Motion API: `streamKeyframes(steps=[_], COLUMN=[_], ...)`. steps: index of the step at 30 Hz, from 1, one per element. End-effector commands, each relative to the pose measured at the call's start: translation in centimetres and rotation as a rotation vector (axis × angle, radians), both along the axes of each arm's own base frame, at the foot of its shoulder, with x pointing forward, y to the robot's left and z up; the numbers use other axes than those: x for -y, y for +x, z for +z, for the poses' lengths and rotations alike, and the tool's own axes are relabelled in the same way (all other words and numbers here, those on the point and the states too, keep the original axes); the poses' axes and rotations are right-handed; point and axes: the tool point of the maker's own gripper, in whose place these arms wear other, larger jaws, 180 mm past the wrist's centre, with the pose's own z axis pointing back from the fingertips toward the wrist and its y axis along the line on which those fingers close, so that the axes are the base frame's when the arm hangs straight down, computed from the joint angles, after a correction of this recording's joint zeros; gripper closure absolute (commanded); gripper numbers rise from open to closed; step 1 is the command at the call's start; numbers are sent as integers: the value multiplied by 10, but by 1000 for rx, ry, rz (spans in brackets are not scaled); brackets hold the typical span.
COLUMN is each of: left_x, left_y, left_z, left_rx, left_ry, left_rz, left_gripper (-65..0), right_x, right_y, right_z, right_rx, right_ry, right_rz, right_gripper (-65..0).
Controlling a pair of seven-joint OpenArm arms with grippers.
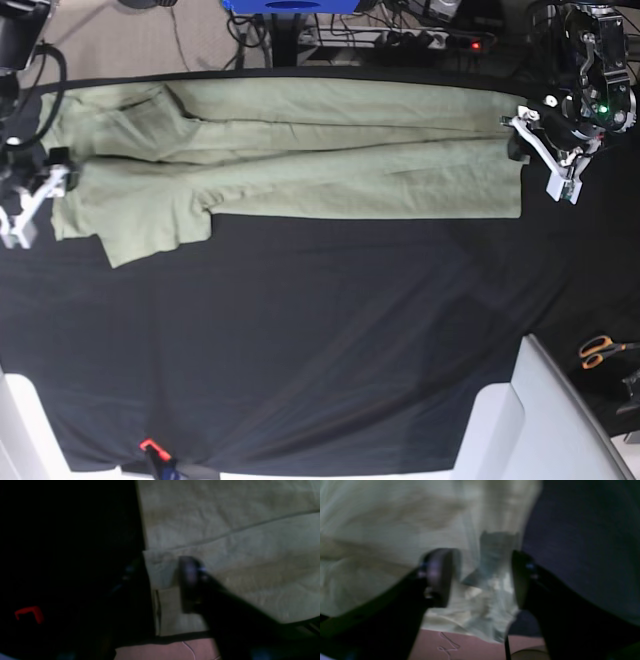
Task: Fold the T-shirt properly
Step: 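Open both grippers and release the folded shirt, then move the right gripper to the shirt end and grasp the cloth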
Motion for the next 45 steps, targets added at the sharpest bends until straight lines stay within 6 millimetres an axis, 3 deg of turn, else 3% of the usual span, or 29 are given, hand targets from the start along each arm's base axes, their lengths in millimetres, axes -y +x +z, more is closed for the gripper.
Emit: streamKeyframes(steps=[1, 4, 7, 10, 13, 17, 21, 27, 34, 35, 37, 40, 45], left_x=[-4, -10, -27, -50, -62, -73, -80, -102, -105, -103, -103, -102, -103], left_y=[14, 18, 26, 28, 24, 15, 7, -4, -6, -6, -6, -5, -3], left_z=[15, 20, 34, 53, 66, 70, 70, 79, 79, 78, 78, 78, 78], left_rx=[57, 75, 135, 217, 264, 270, 249, 260, 260, 258, 258, 261, 264], left_ry=[12, 19, 18, -5, -37, -49, -25, 9, 12, 9, 8, 6, 5], left_rz=[-8, 8, 89, 205, 265, 294, 289, 336, 345, 343, 344, 344, 345], left_gripper=[-351, -525, -634, -647, -647, -647, -647, -647, -647, -647, -647, -647, -647], right_x=[10, 17, 14, 14, 1, -21, -39, -50, -69, -70, -73, -82, -85], right_y=[15, 22, 38, 67, 98, 132, 148, 148, 134, 132, 128, 124, 120], right_z=[19, 44, 70, 90, 91, 70, 34, -14, -41, -42, -45, -49, -50], right_rx=[70, 150, 225, 296, 303, 253, 207, 135, 89, 83, 76, 61, 27], right_ry=[-25, -70, -108, -110, -80, -21, 62, 151, 194, 195, 202, 217, 219], right_rz=[-9, -8, 21, 23, 71, 140, 145, 88, 77, 77, 76, 80, 92], right_gripper=[-405, -407, -410, -411, -411, -411, -410, -411, -393, -362, -240, 0, 0])
